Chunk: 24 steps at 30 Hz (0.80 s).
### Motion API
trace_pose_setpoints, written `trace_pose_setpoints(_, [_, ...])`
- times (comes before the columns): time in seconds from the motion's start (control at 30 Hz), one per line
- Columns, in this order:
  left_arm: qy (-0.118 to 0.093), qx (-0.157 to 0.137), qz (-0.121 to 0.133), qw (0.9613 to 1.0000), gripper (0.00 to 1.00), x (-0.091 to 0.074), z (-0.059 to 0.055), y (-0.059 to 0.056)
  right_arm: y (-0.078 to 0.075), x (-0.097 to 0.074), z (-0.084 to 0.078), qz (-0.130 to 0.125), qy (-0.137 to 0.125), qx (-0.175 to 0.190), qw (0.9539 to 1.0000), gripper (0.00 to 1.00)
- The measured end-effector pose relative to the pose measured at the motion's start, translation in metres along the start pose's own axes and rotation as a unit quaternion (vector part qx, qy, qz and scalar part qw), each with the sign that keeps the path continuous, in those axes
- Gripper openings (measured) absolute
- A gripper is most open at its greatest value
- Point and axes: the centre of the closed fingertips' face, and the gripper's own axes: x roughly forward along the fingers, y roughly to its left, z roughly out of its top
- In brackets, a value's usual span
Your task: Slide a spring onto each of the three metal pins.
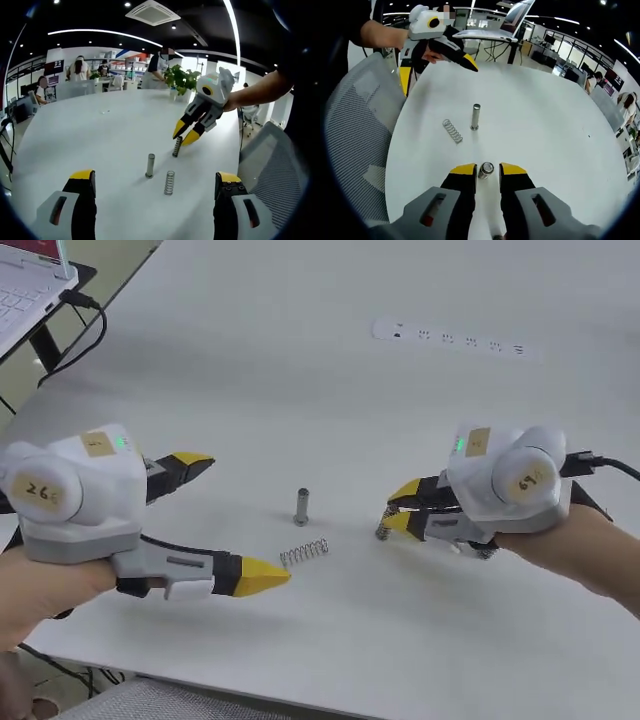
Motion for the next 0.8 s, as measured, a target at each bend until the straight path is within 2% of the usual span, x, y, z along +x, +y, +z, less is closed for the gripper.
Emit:
trace_pose_setpoints(0.03, [-0.001,0.001,0.0,1.0,0.97,0.0,0.001,0.0,0.0,0.0,0.001,-0.001,-0.004,0.011,0.9999,0.19])
trace_pose_setpoints(0.17, [-0.001,0.002,0.001,1.0,0.97,-0.001,0.002,0.001,0.0,-0.003,0.001,-0.005,-0.007,0.013,0.9999,0.18])
trace_pose_setpoints(0.33, [0.0,0.004,0.002,1.0,0.97,-0.002,0.002,0.0,-0.002,-0.013,0.006,-0.013,-0.024,0.033,0.9991,0.18])
trace_pose_setpoints(0.53, [0.0,0.005,-0.001,1.0,0.97,0.0,0.003,-0.005,0.002,-0.023,0.005,-0.02,-0.028,0.039,0.9986,0.2])
trace_pose_setpoints(0.7, [0.0,0.008,-0.004,1.0,0.97,0.0,0.005,-0.009,0.006,-0.032,0.005,-0.022,-0.04,0.058,0.9973,0.22])
trace_pose_setpoints(0.8, [-0.006,0.005,-0.003,1.0,0.97,-0.001,0.007,-0.01,0.007,-0.038,0.002,-0.028,-0.045,0.064,0.9965,0.22])
